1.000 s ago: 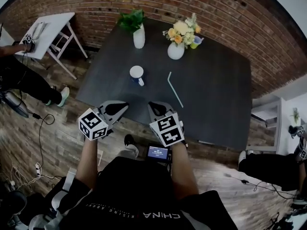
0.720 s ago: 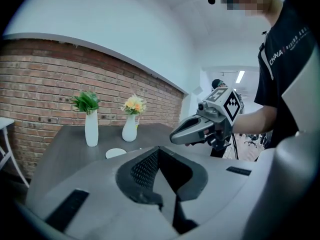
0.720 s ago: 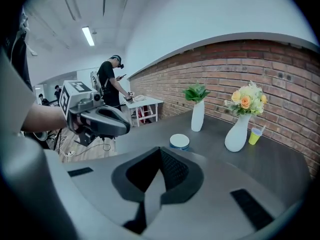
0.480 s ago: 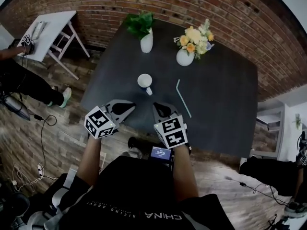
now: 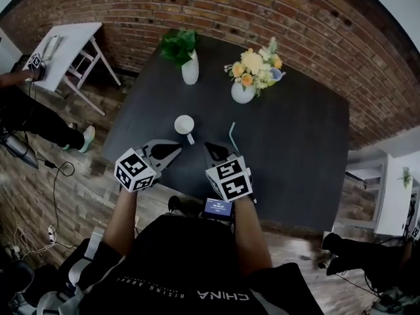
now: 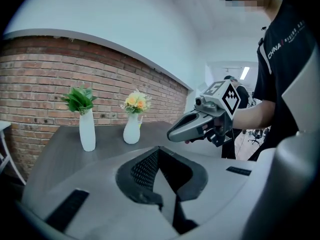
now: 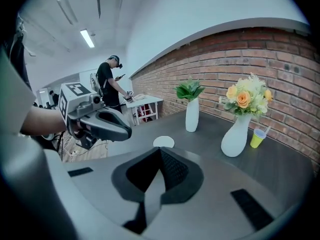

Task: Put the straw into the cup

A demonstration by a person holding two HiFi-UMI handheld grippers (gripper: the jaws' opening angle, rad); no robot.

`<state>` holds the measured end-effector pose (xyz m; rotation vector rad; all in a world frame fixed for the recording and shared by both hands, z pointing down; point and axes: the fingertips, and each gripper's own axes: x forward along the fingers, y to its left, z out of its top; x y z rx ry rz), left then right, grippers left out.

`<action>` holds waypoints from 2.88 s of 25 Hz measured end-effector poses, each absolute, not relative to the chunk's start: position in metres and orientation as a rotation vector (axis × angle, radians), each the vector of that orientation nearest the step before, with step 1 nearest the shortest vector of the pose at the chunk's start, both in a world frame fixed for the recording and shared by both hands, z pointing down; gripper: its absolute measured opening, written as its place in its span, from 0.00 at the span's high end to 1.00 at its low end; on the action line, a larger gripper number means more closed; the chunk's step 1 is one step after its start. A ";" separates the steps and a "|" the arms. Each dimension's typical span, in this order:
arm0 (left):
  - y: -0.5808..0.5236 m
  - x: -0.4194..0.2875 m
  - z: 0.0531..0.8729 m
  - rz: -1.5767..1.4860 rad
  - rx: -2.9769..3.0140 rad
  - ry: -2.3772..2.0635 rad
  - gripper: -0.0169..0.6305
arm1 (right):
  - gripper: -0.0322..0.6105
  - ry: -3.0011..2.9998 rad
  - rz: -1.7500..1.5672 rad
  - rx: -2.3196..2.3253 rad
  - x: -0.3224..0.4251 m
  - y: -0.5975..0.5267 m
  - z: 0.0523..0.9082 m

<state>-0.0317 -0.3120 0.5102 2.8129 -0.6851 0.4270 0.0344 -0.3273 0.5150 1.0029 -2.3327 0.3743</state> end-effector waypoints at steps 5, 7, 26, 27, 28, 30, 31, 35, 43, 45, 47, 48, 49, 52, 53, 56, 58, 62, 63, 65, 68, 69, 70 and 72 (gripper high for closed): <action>-0.316 -0.019 0.512 0.444 2.812 -0.682 0.97 | 0.94 -2.336 0.396 0.989 0.043 -0.332 0.521; -0.317 -0.018 0.510 0.437 2.808 -0.692 0.97 | 0.94 -2.339 0.398 0.972 0.043 -0.331 0.522; -0.308 -0.005 0.522 0.412 2.766 -0.668 0.97 | 0.94 -2.257 0.480 1.014 0.082 -0.330 0.552; -0.307 -0.003 0.523 0.412 2.763 -0.664 0.97 | 0.94 -2.238 0.485 1.034 0.091 -0.332 0.556; -0.307 -0.001 0.525 0.414 2.759 -0.659 0.97 | 0.94 -2.218 0.492 1.056 0.100 -0.335 0.560; -0.307 0.004 0.529 0.422 2.749 -0.649 0.97 | 0.94 -2.184 0.509 1.093 0.116 -0.342 0.569; -0.306 0.007 0.530 0.427 2.744 -0.645 0.97 | 0.94 -2.165 0.515 1.102 0.122 -0.345 0.573; -0.303 0.016 0.541 0.457 2.717 -0.635 0.97 | 0.94 -2.100 0.531 1.084 0.138 -0.351 0.597; -0.297 0.020 0.560 0.468 2.637 -0.674 0.97 | 0.87 -2.084 0.619 1.004 0.148 -0.368 0.646; -0.296 0.018 0.565 0.473 2.616 -0.695 0.97 | 0.87 -2.065 0.627 0.983 0.150 -0.371 0.658; -0.294 0.016 0.569 0.478 2.596 -0.714 0.97 | 0.87 -2.044 0.628 0.967 0.152 -0.373 0.670; -0.294 0.015 0.571 0.480 2.587 -0.722 0.97 | 0.87 -2.034 0.631 0.961 0.152 -0.374 0.674; -0.293 0.015 0.573 0.482 2.577 -0.729 0.97 | 0.87 -2.024 0.635 0.955 0.153 -0.375 0.678; -0.292 0.014 0.579 0.491 2.555 -0.744 0.97 | 0.87 -1.996 0.641 0.946 0.155 -0.380 0.689; -0.292 0.014 0.580 0.494 2.552 -0.747 0.97 | 0.87 -1.990 0.641 0.944 0.156 -0.382 0.692; -0.291 0.016 0.584 0.498 2.539 -0.754 0.97 | 0.87 -1.977 0.634 0.928 0.157 -0.384 0.699; -0.291 0.017 0.585 0.501 2.533 -0.758 0.97 | 0.87 -1.972 0.626 0.917 0.156 -0.385 0.702; -0.291 0.019 0.587 0.515 2.529 -0.758 0.97 | 0.87 -1.968 0.614 0.906 0.153 -0.387 0.712; -0.292 0.019 0.587 0.517 2.529 -0.759 0.97 | 0.87 -1.968 0.615 0.905 0.153 -0.387 0.714; -0.292 0.019 0.587 0.517 2.527 -0.763 0.97 | 0.87 -1.956 0.622 0.905 0.154 -0.387 0.712; -0.293 0.018 0.586 0.517 2.527 -0.767 0.97 | 0.87 -1.955 0.647 0.901 0.154 -0.387 0.711; -0.293 0.018 0.586 0.516 2.528 -0.768 0.97 | 0.87 -1.957 0.661 0.901 0.155 -0.387 0.710; -0.293 0.019 0.585 0.515 2.530 -0.768 0.97 | 0.87 -1.958 0.675 0.903 0.155 -0.387 0.708; -0.293 0.019 0.584 0.512 2.534 -0.766 0.97 | 0.89 -1.958 0.693 0.909 0.156 -0.387 0.707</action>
